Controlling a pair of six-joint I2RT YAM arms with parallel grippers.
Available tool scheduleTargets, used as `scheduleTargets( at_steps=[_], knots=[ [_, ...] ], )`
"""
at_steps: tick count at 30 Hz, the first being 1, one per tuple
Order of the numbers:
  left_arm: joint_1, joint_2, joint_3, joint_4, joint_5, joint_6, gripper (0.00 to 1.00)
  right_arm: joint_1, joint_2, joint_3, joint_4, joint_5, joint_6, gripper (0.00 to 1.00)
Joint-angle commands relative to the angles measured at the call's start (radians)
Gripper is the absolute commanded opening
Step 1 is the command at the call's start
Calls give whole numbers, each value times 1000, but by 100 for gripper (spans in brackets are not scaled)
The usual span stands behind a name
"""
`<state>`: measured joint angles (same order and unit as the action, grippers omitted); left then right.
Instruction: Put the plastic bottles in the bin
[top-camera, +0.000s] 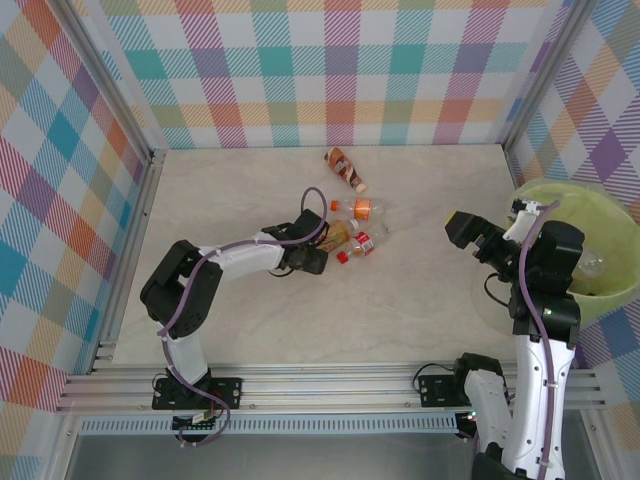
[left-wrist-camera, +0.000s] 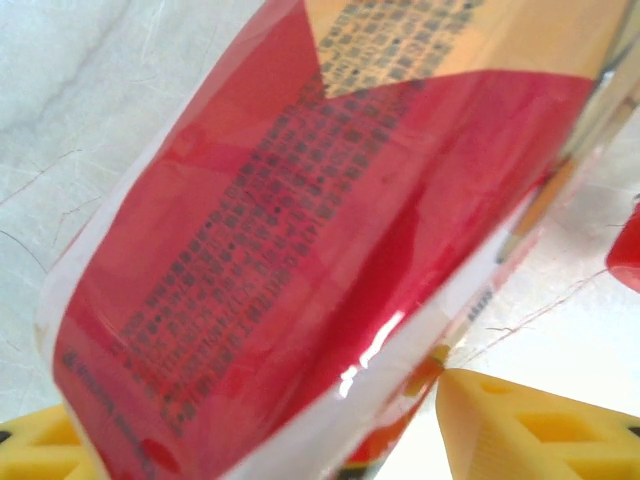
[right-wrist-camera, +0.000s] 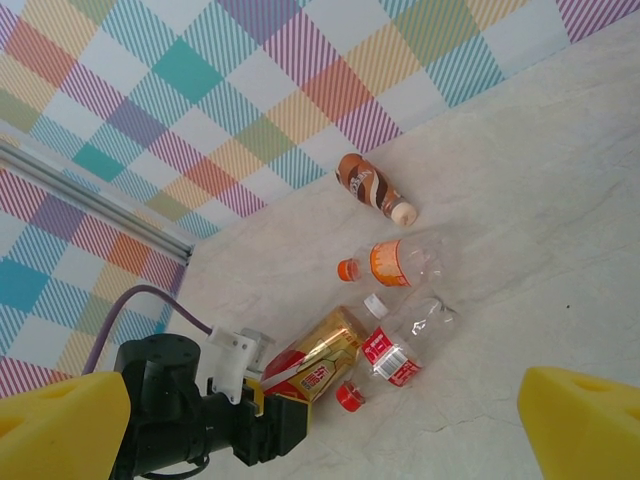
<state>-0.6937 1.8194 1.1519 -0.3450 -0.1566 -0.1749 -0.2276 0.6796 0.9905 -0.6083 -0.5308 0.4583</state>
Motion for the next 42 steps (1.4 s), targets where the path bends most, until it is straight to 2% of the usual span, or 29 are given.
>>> scheduleTargets(
  at_steps=[1,3,8,9,14,21,26,29,34,38,42],
  knots=[
    [-7,-65,-33,47,39,0,62,10,0,-18,19,-43,13,100],
    [-7,-66,-34,38,42,11,65,14,1,-24,23,-46,18,100],
    [-6,-59,4,-61,-48,48,100,17,-5,-19,16,-38,14,100],
    [-2,-63,12,-76,-46,53,100,17,-8,-19,17,-34,13,100],
    [38,-65,39,-81,35,51,100,19,-8,-19,19,-24,14,100],
    [172,41,84,-18,355,92,100,19,-26,-14,-3,1,4,100],
    [185,60,101,-19,465,137,100,20,-44,-6,-39,24,-21,100],
    [173,44,68,9,445,172,100,20,-50,-12,-35,34,-20,100],
    [165,46,60,32,449,208,93,20,-44,-16,-20,24,-6,100],
    [137,48,55,41,396,224,85,20,-46,-20,-15,27,-2,100],
    [115,35,39,45,349,225,73,21,-49,-21,-23,26,-8,100]
  ],
)
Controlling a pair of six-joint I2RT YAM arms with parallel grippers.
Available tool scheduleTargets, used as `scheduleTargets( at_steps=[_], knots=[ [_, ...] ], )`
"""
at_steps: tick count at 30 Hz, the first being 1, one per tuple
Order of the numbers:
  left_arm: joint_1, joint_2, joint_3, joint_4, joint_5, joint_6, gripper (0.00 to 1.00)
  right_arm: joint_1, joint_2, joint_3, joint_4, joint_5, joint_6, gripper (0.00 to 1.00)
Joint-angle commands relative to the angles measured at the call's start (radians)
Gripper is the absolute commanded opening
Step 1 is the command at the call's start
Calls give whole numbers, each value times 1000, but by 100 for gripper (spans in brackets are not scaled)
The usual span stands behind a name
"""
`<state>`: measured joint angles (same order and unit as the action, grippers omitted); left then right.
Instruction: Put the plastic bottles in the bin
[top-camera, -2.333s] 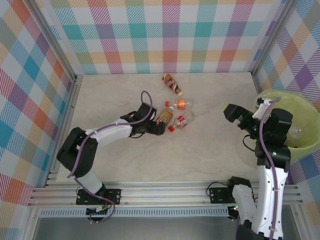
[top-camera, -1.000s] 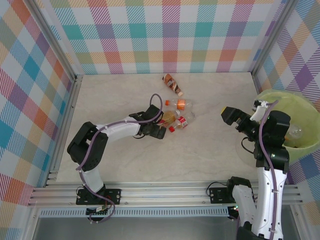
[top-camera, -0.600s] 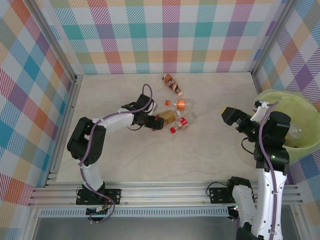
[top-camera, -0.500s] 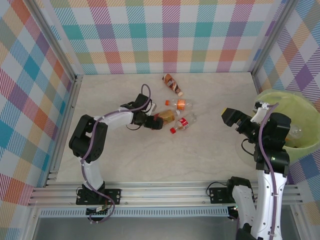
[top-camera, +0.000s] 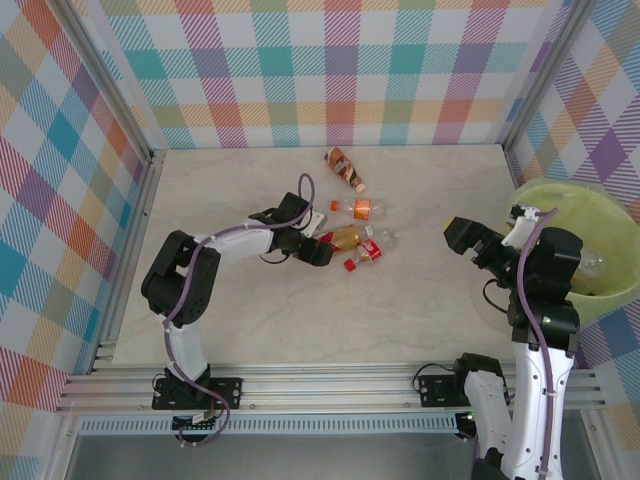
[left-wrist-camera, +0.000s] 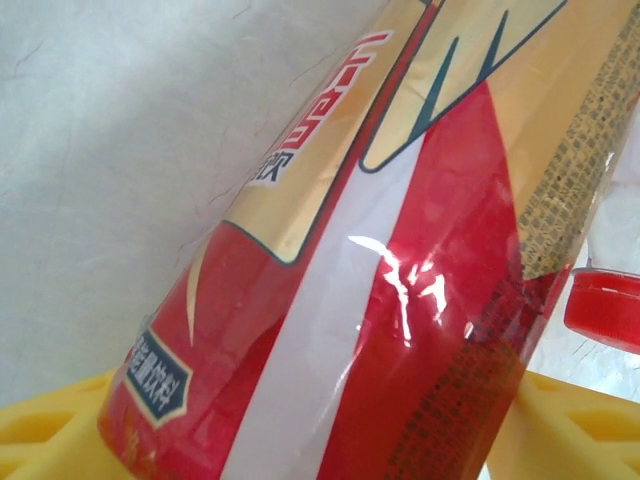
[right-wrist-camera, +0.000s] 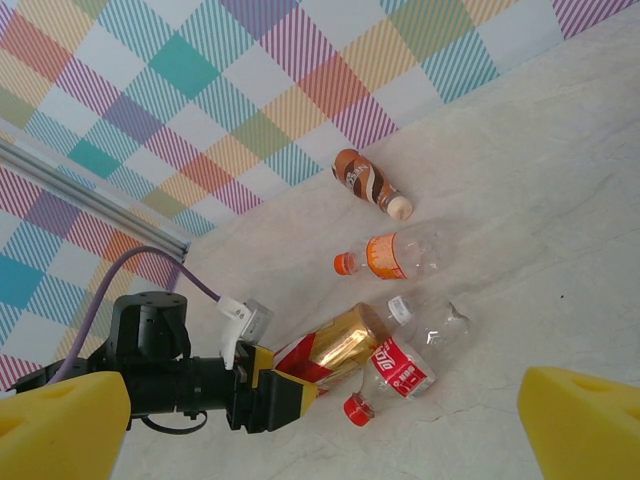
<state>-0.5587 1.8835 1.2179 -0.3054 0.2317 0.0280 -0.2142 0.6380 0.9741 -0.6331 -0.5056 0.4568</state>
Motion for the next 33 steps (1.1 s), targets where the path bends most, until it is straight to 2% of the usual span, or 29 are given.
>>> scheduleTargets(
  at_steps=[1,5,13,16,20,23,27,30,33],
  knots=[
    [-23,-36,-31,2,-47,20,72,7,-6,-5,3,-1,-8,100],
    [-42,-90,-61,-30,-83,-28,70,7,-3,-14,4,-13,-7,100],
    [-61,-301,-240,-49,-55,-355,64,10,11,-36,25,-22,-3,100],
    [-67,-394,-338,37,-14,-443,61,11,21,-45,43,-36,7,100],
    [-67,-530,-465,204,55,-472,61,43,38,-72,86,-99,44,100],
    [-67,-595,-509,302,121,-470,63,129,58,-108,128,-69,108,100],
    [-72,-619,-510,375,201,-478,62,359,127,-149,203,71,161,100],
    [-78,-619,-510,440,241,-495,62,490,211,-158,294,130,212,100],
    [-84,-614,-507,483,261,-508,61,562,300,-186,470,102,310,100]
  ],
)
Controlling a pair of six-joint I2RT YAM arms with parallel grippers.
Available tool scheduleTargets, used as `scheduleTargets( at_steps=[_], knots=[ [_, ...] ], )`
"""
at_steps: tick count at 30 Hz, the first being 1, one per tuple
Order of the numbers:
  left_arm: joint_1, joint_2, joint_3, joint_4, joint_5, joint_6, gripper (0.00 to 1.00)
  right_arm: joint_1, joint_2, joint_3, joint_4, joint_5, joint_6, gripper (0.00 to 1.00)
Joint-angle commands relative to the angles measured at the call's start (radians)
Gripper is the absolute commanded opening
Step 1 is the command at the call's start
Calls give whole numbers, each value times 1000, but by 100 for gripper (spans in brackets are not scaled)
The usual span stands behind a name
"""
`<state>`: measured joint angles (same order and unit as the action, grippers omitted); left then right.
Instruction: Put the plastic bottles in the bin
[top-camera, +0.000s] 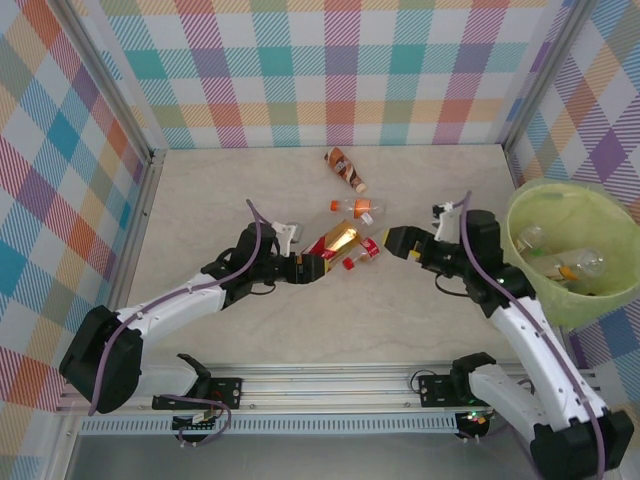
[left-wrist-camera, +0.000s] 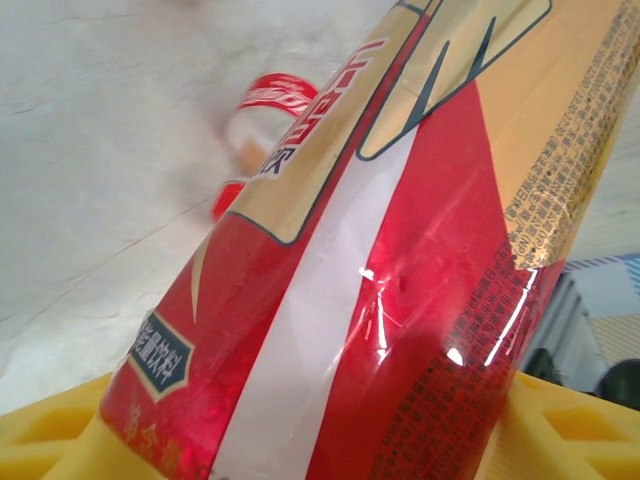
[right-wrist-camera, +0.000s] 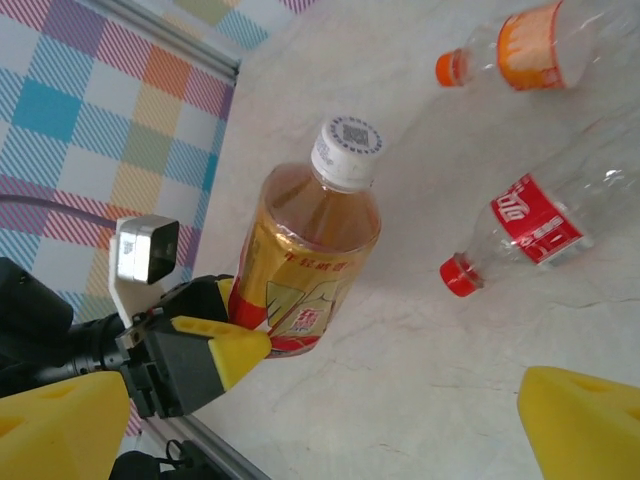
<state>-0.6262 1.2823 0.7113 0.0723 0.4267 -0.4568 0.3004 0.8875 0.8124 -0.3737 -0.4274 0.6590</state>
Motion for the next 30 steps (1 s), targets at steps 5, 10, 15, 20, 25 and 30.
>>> scheduleTargets(
  at_steps=[5,10,15,20,25,30],
  knots=[
    [-23,1,4,148,93,-45,61,164,212,27,273,82,91,100],
    [-29,14,7,178,123,-56,61,205,282,45,336,95,95,100],
    [-35,28,6,199,142,-57,60,208,287,-1,464,111,132,100],
    [-46,52,15,224,156,-69,60,209,285,-29,548,100,153,100],
    [-51,67,24,245,161,-70,61,209,261,-46,535,135,139,80],
    [-50,72,38,235,146,-72,72,209,211,-38,457,163,100,61]
  ],
)
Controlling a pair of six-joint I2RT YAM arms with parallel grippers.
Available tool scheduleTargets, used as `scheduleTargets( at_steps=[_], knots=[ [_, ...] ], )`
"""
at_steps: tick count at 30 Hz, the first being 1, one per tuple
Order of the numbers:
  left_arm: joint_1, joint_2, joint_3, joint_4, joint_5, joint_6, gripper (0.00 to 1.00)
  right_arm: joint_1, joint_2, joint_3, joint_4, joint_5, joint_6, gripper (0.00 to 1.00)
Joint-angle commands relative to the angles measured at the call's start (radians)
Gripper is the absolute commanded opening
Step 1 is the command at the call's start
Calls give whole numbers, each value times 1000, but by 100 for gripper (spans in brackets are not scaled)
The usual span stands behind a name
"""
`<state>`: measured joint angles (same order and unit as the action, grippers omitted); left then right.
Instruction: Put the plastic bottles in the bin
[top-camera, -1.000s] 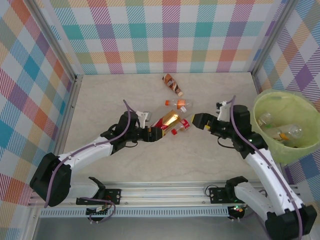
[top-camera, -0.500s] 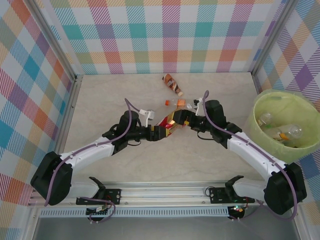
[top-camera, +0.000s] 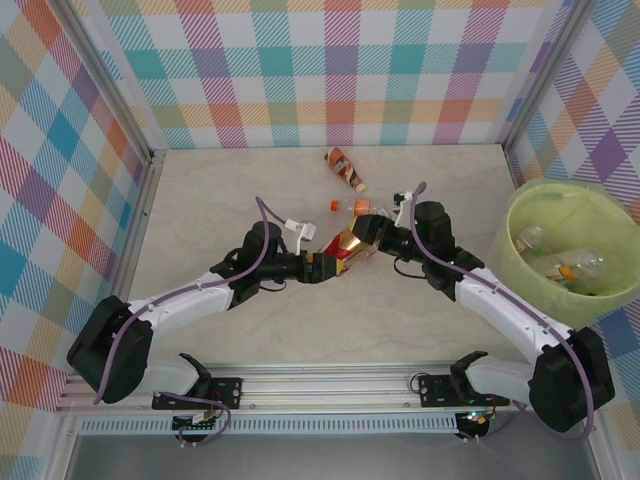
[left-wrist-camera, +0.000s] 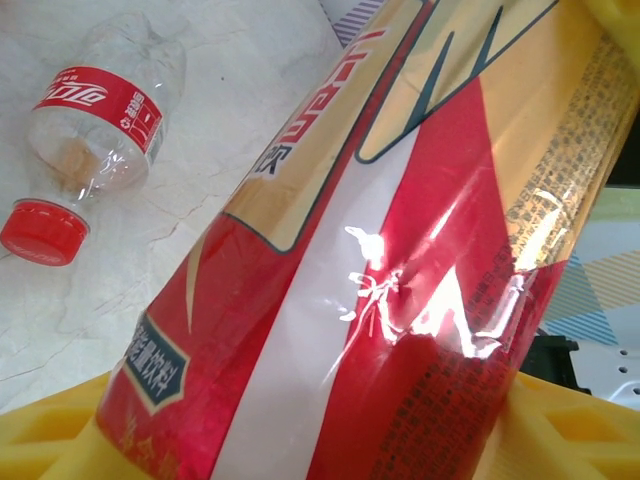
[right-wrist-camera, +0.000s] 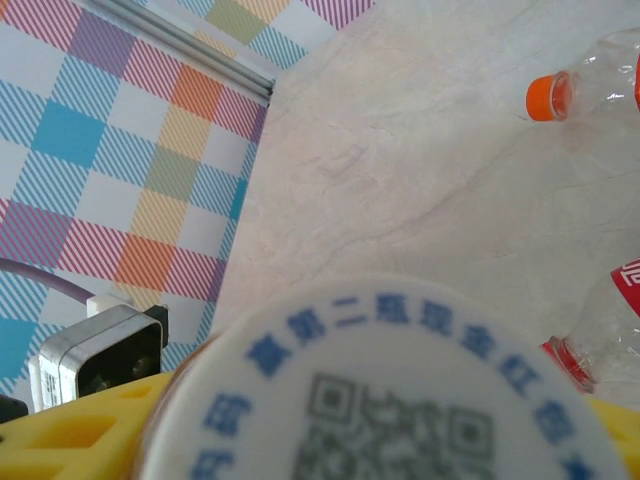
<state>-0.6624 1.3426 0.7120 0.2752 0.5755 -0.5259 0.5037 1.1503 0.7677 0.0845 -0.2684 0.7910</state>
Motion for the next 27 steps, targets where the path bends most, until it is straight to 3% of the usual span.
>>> scheduleTargets(
  at_steps=[1,4,6,8,13,18,25,27],
  knots=[
    [-14,13,42,29,-3,-5,73,6,-61,8,-14,8,-40,59],
    [-14,19,44,41,10,-15,79,6,-94,13,-55,28,-64,52],
    [-14,15,41,53,11,-22,93,4,-113,35,-112,56,-89,50],
    [-14,7,30,74,10,-25,100,4,-133,75,-201,96,-137,49],
    [-14,-23,2,70,-55,-22,100,2,-214,204,-438,245,-289,46],
    [-13,-53,-35,34,-242,-35,100,2,-270,367,-669,489,-447,44],
    [-11,-80,-63,22,-379,-65,100,0,-312,521,-738,861,-677,41],
    [-9,-83,-64,13,-391,-64,100,-27,-327,543,-711,910,-719,39]
  ],
)
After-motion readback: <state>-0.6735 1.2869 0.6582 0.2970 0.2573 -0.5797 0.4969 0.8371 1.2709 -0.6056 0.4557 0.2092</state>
